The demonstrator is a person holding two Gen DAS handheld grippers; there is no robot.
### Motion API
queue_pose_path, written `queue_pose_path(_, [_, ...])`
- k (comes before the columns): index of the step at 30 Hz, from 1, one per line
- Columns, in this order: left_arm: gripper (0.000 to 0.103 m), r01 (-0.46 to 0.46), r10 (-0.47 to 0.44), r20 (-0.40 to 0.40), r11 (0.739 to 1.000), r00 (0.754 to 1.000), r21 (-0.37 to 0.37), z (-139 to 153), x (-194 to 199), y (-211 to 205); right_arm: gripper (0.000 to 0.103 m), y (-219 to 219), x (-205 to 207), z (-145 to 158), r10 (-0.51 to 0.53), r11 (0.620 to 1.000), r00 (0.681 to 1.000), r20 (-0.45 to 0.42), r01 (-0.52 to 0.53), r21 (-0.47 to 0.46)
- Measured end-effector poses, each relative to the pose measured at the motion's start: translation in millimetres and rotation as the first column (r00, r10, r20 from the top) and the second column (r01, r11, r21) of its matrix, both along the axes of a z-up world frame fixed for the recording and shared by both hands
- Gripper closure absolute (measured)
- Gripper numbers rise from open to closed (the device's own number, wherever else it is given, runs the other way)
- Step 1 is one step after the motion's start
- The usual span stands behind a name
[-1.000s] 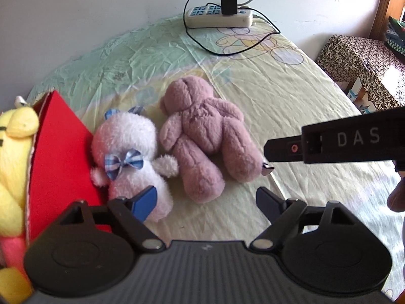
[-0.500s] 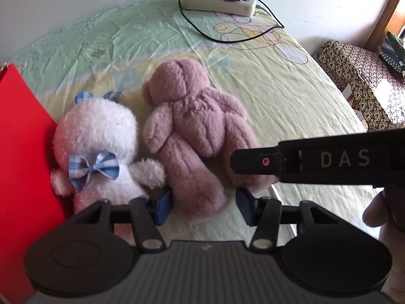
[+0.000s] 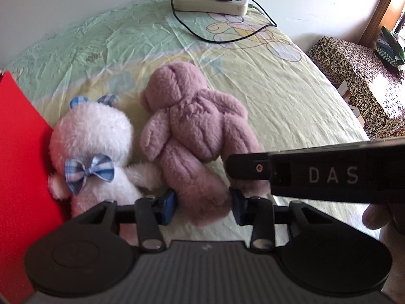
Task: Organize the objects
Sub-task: 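Close the right gripper on the mauve teddy bear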
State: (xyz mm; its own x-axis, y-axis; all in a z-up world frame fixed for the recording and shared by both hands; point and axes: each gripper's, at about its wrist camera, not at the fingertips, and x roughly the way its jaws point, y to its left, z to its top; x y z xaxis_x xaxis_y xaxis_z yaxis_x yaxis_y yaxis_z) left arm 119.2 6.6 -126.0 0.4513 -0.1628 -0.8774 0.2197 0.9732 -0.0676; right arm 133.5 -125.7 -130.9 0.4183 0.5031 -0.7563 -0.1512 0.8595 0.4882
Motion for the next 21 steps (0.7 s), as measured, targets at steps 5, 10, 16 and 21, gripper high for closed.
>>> queue_pose_path(5, [0.063, 0.04, -0.04, -0.003, 0.999, 0.999, -0.001, 4.2, -15.9, -7.0, 0.071, -4.5, -17.8, 5.0, -0.002, 1.0, 1.0, -0.008, 0.002, -0.018])
queue_pose_path(10, [0.063, 0.094, -0.095, -0.018, 0.996, 0.995, -0.006, 3.5, -39.2, -16.0, 0.071, -6.0, -41.4, 10.9, 0.003, 0.999, 1.0, -0.01, -0.004, -0.041])
queue_pose_path(16, [0.063, 0.133, -0.133, -0.039, 0.991, 0.99, -0.012, 1.6, -63.4, -19.4, 0.07, -4.9, -69.2, 12.0, 0.014, 0.998, 1.0, -0.018, -0.015, -0.065])
queue_pose_path(21, [0.063, 0.152, -0.153, -0.045, 0.988, 0.987, -0.028, 1.3, -81.3, -17.8, 0.07, -5.7, -87.7, 11.3, 0.012, 0.998, 0.999, -0.036, -0.014, -0.062])
